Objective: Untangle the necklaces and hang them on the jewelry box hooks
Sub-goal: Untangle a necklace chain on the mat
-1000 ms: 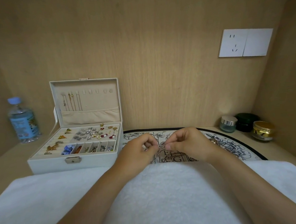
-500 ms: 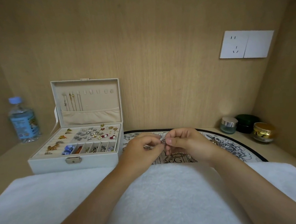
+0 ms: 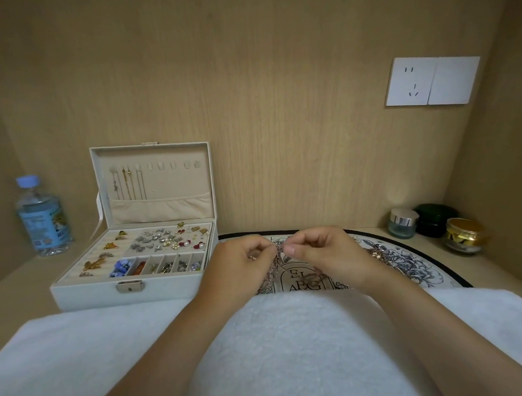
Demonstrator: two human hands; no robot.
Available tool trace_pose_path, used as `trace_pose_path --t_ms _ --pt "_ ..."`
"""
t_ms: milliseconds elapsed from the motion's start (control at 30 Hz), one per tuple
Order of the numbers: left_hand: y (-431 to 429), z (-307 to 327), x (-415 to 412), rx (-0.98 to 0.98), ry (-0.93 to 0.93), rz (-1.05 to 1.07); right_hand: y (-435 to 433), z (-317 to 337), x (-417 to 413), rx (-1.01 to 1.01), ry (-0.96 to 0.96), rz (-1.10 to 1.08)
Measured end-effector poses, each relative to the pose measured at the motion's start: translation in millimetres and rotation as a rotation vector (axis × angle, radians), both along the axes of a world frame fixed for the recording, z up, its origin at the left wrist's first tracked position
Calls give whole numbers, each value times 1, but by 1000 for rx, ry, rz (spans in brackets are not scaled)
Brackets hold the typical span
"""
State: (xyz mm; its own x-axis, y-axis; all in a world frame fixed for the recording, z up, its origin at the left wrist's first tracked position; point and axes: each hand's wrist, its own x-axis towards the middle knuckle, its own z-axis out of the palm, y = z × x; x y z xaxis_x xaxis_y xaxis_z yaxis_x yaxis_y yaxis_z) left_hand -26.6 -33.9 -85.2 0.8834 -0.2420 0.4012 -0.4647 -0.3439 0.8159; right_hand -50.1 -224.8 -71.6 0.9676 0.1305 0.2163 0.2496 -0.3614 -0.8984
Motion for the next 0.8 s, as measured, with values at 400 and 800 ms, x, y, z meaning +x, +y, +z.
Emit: trace_pose_path --t_ms 400,800 --pt "3 0 1 239 -3 -13 2 -11 3 -164 -50 -34" --pt "4 0 1 221 63 -149 1 -6 2 36 9 -75"
